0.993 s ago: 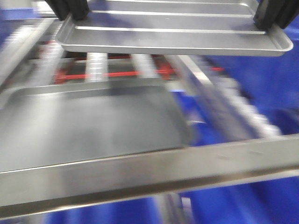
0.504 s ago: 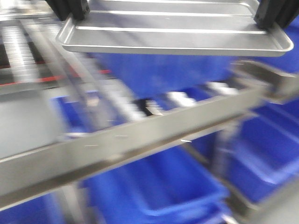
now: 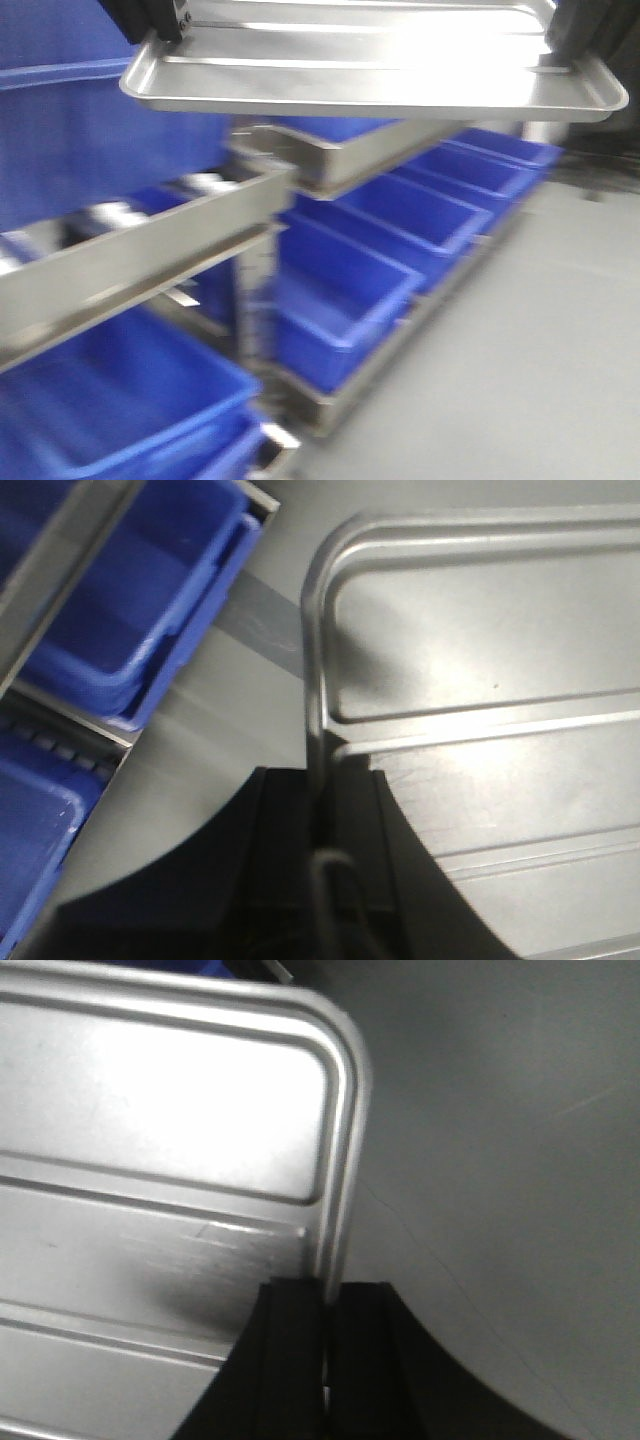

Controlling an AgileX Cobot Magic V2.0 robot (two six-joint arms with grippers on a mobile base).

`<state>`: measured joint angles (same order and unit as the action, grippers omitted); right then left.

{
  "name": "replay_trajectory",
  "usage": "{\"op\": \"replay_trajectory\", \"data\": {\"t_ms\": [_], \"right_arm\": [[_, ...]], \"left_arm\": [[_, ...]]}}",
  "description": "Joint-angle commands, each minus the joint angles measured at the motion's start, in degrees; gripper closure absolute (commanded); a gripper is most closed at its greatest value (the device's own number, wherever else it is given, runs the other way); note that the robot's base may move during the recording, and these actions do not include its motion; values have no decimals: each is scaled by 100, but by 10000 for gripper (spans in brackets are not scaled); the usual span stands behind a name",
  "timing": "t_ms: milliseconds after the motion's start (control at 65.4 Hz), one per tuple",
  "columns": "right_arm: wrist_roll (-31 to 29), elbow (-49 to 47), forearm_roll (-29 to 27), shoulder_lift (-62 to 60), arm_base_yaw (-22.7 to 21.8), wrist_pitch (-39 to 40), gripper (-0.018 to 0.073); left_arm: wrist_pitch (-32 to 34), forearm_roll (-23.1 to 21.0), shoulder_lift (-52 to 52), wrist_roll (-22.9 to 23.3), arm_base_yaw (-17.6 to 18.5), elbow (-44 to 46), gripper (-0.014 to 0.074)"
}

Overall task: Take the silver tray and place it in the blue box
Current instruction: 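Hold the silver tray with both grippers while the base turns away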

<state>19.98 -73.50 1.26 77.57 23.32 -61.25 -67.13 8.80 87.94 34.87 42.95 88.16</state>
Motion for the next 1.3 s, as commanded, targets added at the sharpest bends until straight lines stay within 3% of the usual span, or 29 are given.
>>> {"op": "replay_trajectory", "data": {"t_ms": [0, 1284], "right_arm": [[-98, -225, 317, -221, -15, 168, 503], [-98, -225, 317, -221, -15, 168, 503]], "left_arm": [[-23, 238, -249, -99, 43, 182, 701], [-23, 238, -249, -99, 43, 182, 701]]}}
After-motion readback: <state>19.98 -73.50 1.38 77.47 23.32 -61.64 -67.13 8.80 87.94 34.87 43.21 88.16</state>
